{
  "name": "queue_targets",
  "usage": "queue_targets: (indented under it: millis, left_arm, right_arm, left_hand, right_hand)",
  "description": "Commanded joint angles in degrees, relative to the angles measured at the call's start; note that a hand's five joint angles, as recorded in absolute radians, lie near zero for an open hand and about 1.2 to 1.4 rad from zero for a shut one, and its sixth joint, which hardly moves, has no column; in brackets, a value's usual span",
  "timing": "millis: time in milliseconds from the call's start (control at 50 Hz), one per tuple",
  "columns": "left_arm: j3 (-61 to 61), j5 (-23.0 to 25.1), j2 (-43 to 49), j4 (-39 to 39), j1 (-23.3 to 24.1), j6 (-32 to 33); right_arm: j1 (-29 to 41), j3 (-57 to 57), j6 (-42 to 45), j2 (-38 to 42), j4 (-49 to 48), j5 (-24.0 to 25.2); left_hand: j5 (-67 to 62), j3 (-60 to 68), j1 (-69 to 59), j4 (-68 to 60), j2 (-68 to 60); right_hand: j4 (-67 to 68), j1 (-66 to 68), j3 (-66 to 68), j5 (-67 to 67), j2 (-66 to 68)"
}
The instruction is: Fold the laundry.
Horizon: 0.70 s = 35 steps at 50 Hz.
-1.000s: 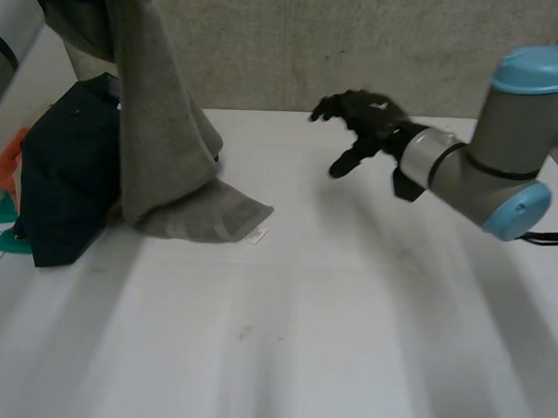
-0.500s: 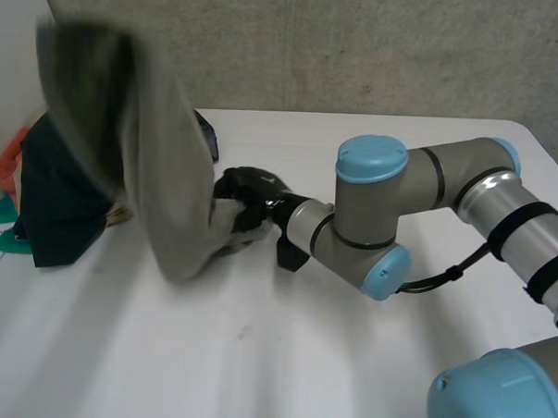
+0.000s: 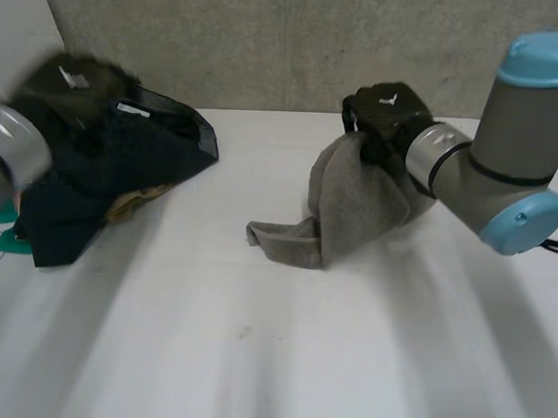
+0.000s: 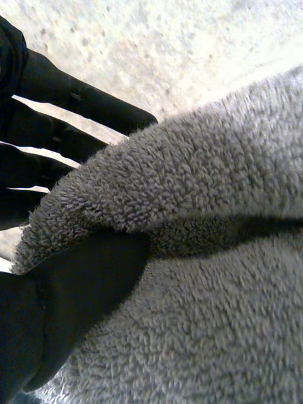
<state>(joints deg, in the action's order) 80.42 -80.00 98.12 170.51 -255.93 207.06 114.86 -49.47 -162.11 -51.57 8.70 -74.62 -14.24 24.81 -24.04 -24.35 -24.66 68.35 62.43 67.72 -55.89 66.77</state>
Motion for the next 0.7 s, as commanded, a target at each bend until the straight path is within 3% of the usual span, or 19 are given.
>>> queue_targets:
  millis: [20,120,300,540,600,680,700]
  left_arm:
    - [0.53,-4.02,11.2,1.66,4.81,-14.81]
    - [-1.67,-3.32,16.4,3.6,7.45,-20.2]
    - [-9.05,-1.3,26.76,4.65,13.34,-20.47]
    - [-21.78,-8.93,40.21,-0.87,19.5,-20.73]
    - [-22.94,-10.26,40.66,-2.29,20.03,-21.08]
    - [-22.94,-11.23,40.49,-2.99,20.38,-21.52]
    - [-22.68,-11.49,39.96,-3.08,20.29,-21.61]
  right_arm:
    - [1.16,-0.89,3.99,0.24,0.44,-5.18]
    - [1.6,-1.6,3.29,-2.92,0.8,-5.89]
    - [3.35,-3.36,-1.01,-9.33,0.45,-3.87]
    - [5.73,-2.83,-3.91,-12.32,1.06,-3.43]
    - [5.9,-2.74,-4.71,-12.77,1.41,-3.51]
    - [5.73,-2.48,-5.32,-13.12,1.24,-3.69]
    - [5.47,-2.39,-5.32,-13.03,1.24,-3.78]
  left_hand:
    - [3.26,-3.83,3.05,3.37,3.67]
    - [5.28,-5.85,5.08,5.39,5.7]
    - [5.28,-5.85,5.08,5.4,5.7]
    - [3.78,-4.35,3.57,3.89,4.19]
    - [-4.94,4.37,-5.15,-4.83,-4.53]
    - [-34.51,33.94,-34.71,-34.4,-34.1]
    - [-54.73,54.16,-54.94,-54.62,-54.32]
  right_hand:
    - [11.65,17.57,12.28,-14.11,13.23]
    - [11.65,17.57,12.28,-14.11,13.23]
    - [11.65,17.57,12.28,-14.11,13.23]
    - [11.65,17.57,12.28,-14.11,13.23]
    - [11.65,17.57,12.28,-14.11,13.23]
    - [11.65,17.57,12.28,-14.11,13.23]
    - [11.65,17.57,12.28,-14.11,13.23]
